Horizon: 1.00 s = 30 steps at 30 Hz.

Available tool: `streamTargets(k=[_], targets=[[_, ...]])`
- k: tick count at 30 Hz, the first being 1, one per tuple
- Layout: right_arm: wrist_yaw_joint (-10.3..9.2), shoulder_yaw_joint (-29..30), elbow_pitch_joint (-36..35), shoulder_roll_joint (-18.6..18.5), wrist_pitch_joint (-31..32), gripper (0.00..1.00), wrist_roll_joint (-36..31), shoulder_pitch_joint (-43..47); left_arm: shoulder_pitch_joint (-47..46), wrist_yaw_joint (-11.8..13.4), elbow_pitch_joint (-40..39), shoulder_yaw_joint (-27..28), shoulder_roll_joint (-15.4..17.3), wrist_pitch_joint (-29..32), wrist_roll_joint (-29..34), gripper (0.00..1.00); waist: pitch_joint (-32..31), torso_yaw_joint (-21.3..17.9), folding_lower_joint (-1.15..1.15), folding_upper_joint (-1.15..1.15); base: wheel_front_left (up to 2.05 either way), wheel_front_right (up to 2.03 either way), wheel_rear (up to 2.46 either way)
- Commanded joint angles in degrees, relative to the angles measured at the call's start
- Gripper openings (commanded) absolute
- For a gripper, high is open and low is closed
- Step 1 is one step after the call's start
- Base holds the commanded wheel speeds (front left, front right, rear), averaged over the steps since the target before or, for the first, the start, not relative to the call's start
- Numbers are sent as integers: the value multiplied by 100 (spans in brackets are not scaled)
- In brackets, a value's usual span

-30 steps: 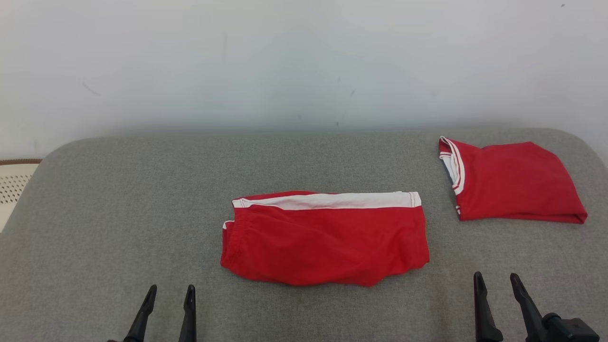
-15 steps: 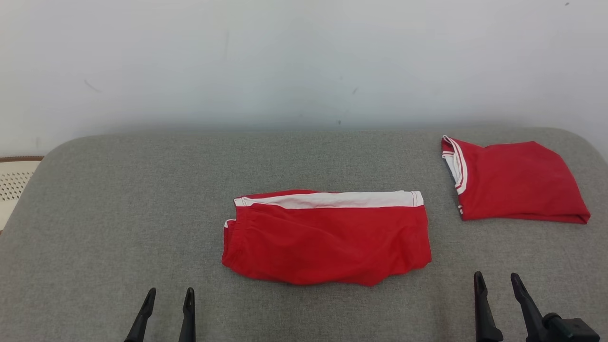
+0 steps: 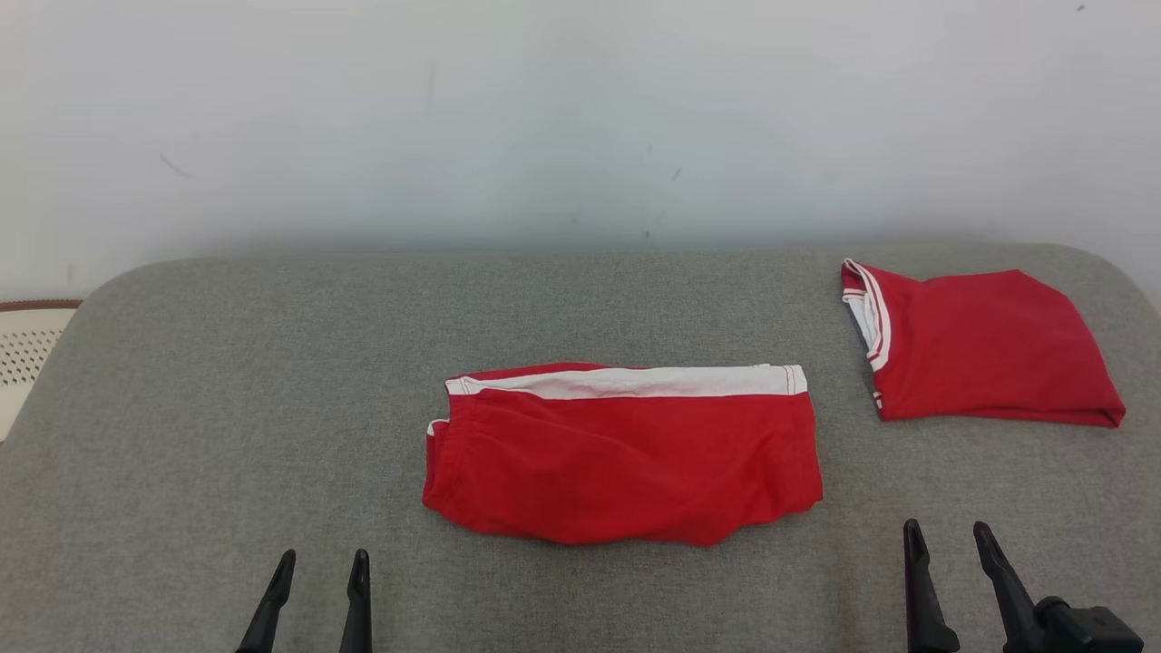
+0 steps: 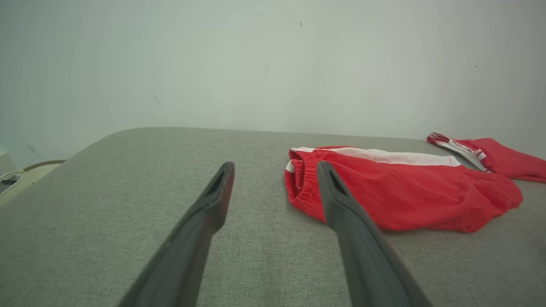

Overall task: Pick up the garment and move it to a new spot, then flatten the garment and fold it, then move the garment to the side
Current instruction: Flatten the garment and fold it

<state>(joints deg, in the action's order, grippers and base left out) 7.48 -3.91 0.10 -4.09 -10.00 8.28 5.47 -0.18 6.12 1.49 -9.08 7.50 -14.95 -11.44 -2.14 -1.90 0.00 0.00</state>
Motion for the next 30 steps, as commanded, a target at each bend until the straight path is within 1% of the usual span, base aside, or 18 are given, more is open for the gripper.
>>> streamTargets(k=[1,14,19,22,25,26,30], targets=[[3,-9,-13,-11,15,100,-34,47,72,-6,-23,25,52,-35,29,100,1,-3,0,0,0,0,0],[3,44,36,-8,59,100,-18,31,65,5,-41,3,49,-35,27,100,13,19,0,0,0,0,0],[3,87,167,6,137,100,-104,-236,24,1,-13,-25,32,-35,26,100,16,63,0,0,0,0,0],[3,79,399,-18,236,100,-141,-518,12,-6,4,-56,17,-35,27,100,20,98,0,0,0,0,0],[3,79,804,-68,388,100,-73,-944,-22,-34,29,-101,6,-35,33,100,37,155,0,0,0,0,0],[3,79,804,-68,388,100,-73,-944,-22,-34,29,-101,6,-35,33,100,37,155,0,0,0,0,0],[3,174,1566,-109,474,100,16,-1589,-74,-45,60,-149,-16,-35,34,100,72,261,0,0,0,0,0]])
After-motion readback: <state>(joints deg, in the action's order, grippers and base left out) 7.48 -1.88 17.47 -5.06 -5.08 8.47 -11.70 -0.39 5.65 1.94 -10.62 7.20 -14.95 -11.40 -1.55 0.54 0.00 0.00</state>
